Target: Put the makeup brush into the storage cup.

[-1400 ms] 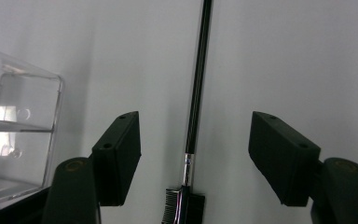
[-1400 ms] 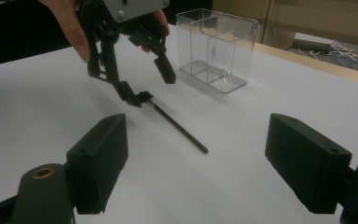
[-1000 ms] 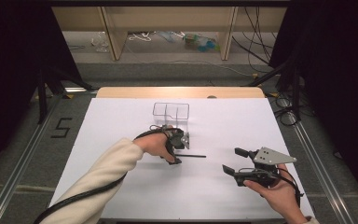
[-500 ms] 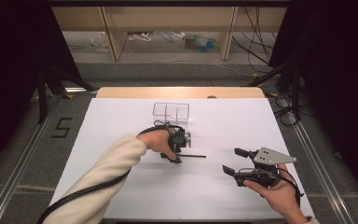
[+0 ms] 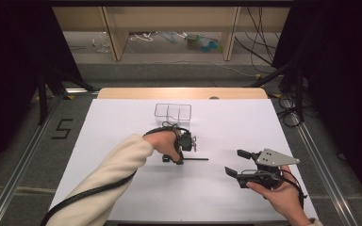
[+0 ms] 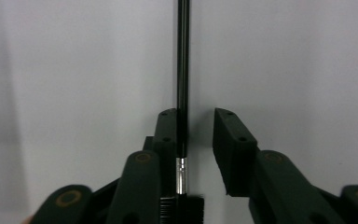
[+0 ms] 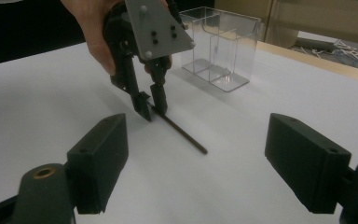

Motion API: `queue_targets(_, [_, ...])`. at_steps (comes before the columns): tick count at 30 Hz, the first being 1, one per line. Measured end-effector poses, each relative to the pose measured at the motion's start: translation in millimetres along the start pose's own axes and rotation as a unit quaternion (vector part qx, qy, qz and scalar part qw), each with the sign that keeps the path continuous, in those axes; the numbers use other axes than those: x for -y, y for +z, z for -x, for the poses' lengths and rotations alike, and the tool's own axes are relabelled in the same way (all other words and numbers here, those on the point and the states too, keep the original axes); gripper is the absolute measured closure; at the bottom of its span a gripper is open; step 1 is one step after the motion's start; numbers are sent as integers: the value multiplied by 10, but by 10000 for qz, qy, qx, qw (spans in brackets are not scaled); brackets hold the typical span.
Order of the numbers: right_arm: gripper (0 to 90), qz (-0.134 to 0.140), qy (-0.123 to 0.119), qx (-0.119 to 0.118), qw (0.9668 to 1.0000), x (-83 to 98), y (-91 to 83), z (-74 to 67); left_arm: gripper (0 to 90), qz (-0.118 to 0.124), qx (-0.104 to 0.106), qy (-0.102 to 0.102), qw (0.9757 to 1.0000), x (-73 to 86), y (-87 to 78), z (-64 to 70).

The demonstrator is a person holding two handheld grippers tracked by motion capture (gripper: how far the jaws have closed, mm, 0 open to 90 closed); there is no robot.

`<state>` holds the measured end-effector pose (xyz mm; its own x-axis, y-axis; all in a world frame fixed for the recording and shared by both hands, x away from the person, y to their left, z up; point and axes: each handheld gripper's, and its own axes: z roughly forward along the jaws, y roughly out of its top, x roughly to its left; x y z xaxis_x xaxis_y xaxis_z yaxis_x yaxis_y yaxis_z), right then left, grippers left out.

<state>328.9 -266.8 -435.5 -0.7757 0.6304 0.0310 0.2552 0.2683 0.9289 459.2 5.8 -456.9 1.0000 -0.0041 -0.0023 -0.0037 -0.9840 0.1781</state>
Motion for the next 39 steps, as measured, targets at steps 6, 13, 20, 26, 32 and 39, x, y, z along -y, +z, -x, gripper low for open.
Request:
queue_targets(6, [226,19,-7,26,10000,3,8,-3,853,-107,-15,17,9999,-26,6,48])
queue_targets(13, [225,-42,132,-55,9999,11,19,-17,858,-145,-68,132,9998,-33,4,66])
queue_targets(20, [225,-153,-84,-22,9998,4,29,-10,859,-142,-33,93,9998,-15,-14,86])
queue_targets(26, [227,-208,-139,-51,9997,1,49,-25,858,-127,-81,183,9997,-18,-120,126])
queue_targets(32, [229,-333,-311,-148,9989,-14,94,-48,858,-236,-105,291,9992,0,-245,221])
queue_targets(39, [248,-542,-554,-382,9963,-69,221,-91,858,-302,-107,280,9991,49,-391,366])
